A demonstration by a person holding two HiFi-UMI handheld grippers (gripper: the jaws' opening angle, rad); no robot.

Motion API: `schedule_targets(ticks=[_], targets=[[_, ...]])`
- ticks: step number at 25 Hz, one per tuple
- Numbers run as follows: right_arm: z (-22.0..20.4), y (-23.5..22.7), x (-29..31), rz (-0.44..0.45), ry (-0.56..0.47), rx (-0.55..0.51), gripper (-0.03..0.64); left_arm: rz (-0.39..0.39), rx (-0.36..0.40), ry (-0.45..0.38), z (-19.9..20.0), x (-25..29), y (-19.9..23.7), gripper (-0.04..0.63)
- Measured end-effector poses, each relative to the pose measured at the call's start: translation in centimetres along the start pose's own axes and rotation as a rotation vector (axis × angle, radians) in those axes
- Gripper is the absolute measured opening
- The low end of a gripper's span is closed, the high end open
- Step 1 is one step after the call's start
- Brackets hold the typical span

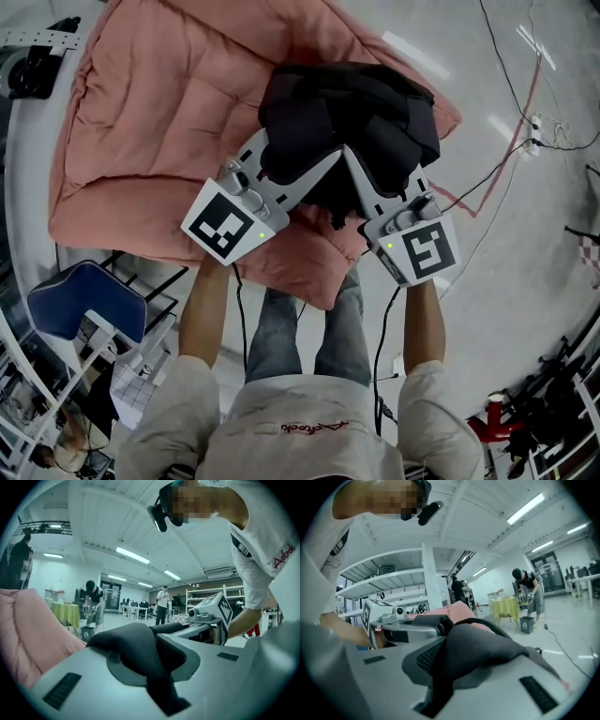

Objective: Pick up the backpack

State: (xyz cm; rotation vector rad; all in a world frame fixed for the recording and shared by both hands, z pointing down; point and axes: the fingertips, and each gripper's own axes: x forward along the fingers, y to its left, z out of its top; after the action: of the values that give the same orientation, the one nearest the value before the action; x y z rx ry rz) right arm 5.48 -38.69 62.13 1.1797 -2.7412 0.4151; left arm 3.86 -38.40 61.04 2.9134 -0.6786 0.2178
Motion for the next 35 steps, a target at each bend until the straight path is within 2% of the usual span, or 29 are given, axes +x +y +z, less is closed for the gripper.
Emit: schedule_targets(ticks=[6,12,23,26,31,35], targets=[[0.7,0.4,-0.4,0.025,-0.001,0.02,0.052,0.043,-0.061,-0.026,1.3,-0.2,0.3,0.058],[1.6,0.8,-1.4,0.026,0.01,0.037,0.051,0.078,-0.086,-0.026,2.7,-0.3,-0.3,0.057],[5.5,2.8,-3.7,0.048,-0.008,0.024,0.051,0.182,-0.109,-0.129,7.8,-2.2,-1.5,0.052],[8.2,3.4,-4.9,0.051,-0.019,0.023,0.049,0.212,-0.094,-0.135,10.5,-3.0,-2.6,0.052],[16.9,2.1,-6.0,0.071,-0.096,-0.05,0.049,0.25,-0.03,-0.206,18.8,-2.6,-2.3,0.052],[22.4,4.2,-9.4,0.081,-0.121,-0.063,0.049,0.272,-0.012,-0.229,24.5,-4.2,-5.6,0.052]])
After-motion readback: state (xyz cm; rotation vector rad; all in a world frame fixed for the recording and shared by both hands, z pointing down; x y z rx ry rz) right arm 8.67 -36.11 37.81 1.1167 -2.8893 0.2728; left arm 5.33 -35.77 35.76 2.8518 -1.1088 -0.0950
